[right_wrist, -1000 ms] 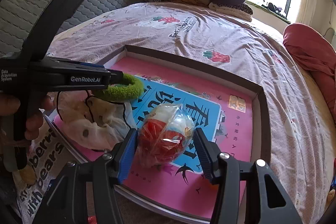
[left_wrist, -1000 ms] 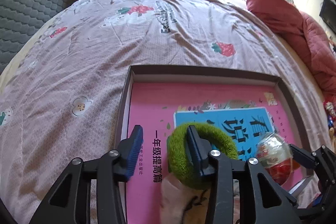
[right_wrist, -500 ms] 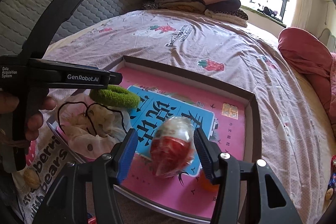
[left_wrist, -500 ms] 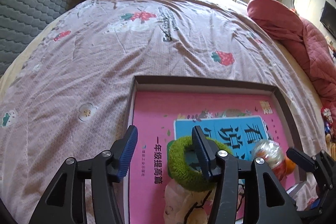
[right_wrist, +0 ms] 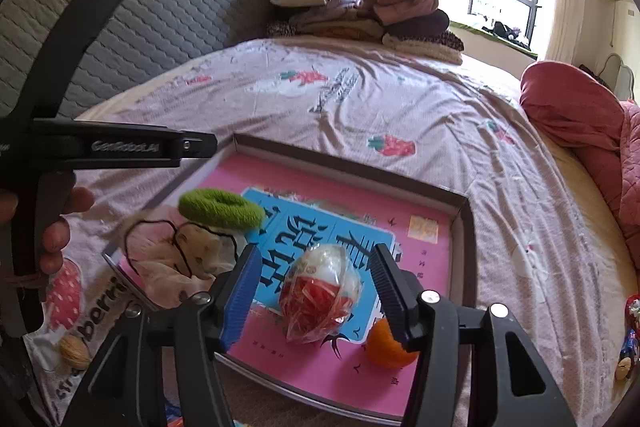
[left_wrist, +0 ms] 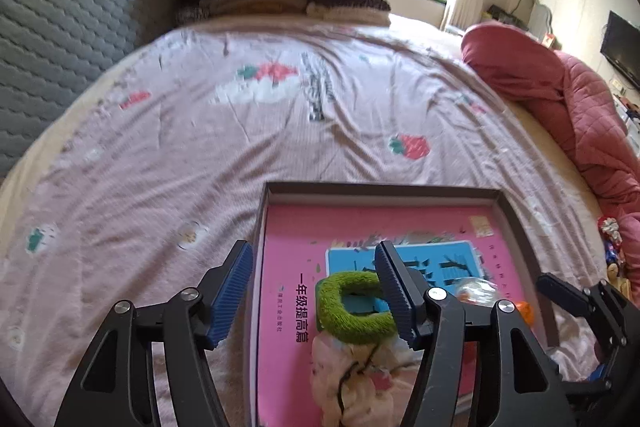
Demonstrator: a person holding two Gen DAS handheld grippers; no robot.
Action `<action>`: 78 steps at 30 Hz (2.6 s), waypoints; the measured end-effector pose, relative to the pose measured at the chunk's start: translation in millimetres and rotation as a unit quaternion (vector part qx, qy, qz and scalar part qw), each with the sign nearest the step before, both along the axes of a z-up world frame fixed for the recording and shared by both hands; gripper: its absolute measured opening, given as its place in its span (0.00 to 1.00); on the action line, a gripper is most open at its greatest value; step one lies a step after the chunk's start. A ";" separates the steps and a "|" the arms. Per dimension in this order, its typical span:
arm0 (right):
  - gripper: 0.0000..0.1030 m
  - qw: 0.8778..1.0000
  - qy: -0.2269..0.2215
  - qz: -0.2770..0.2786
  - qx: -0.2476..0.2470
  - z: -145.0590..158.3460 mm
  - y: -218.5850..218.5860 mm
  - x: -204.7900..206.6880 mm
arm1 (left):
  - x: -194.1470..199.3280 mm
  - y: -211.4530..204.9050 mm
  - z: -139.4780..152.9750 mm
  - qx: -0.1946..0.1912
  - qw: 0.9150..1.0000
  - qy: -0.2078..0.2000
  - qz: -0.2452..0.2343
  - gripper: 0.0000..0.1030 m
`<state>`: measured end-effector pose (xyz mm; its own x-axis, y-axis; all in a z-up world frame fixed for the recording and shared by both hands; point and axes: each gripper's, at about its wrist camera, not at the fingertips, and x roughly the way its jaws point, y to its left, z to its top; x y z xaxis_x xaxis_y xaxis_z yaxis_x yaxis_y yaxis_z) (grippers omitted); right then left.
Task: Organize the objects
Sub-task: 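Open the left tool to drop the ring while the right tool releases the candy bag, then withdraw both open tools from the tray toward the items on the bedspread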
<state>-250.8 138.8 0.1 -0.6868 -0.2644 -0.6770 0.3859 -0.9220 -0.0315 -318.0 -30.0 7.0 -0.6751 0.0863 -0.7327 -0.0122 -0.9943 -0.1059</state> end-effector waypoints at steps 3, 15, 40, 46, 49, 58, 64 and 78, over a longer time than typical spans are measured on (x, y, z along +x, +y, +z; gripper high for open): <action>0.56 1.000 0.014 -0.002 -0.014 14.7 4.2 9.1 | 21.2 -0.7 18.6 -0.004 1.000 0.026 0.000 0.65; 0.57 0.997 0.064 -0.007 -0.045 62.1 19.2 62.9 | 117.3 0.8 60.9 -0.033 0.996 0.080 -0.007 0.66; 0.59 0.992 0.100 0.004 -0.073 84.2 19.2 153.2 | 224.6 -0.2 79.5 -0.054 0.990 0.128 -0.023 0.66; 0.60 0.992 0.097 -0.003 -0.078 81.0 21.9 161.3 | 237.6 1.1 74.8 -0.057 0.989 0.134 -0.028 0.66; 0.60 0.992 0.094 -0.007 -0.078 79.5 23.2 166.7 | 244.1 -0.7 70.8 -0.054 0.989 0.135 -0.029 0.66; 0.60 0.994 0.086 -0.013 -0.072 71.1 24.3 179.0 | 256.1 -9.7 53.9 -0.049 0.991 0.120 -0.031 0.66; 0.60 0.994 0.079 -0.015 -0.069 67.2 23.5 185.2 | 260.8 -10.4 46.9 -0.049 0.992 0.111 -0.036 0.66; 0.60 0.996 0.066 -0.019 -0.060 57.1 23.8 195.2 | 266.6 -6.2 35.6 -0.057 0.992 0.100 -0.047 0.66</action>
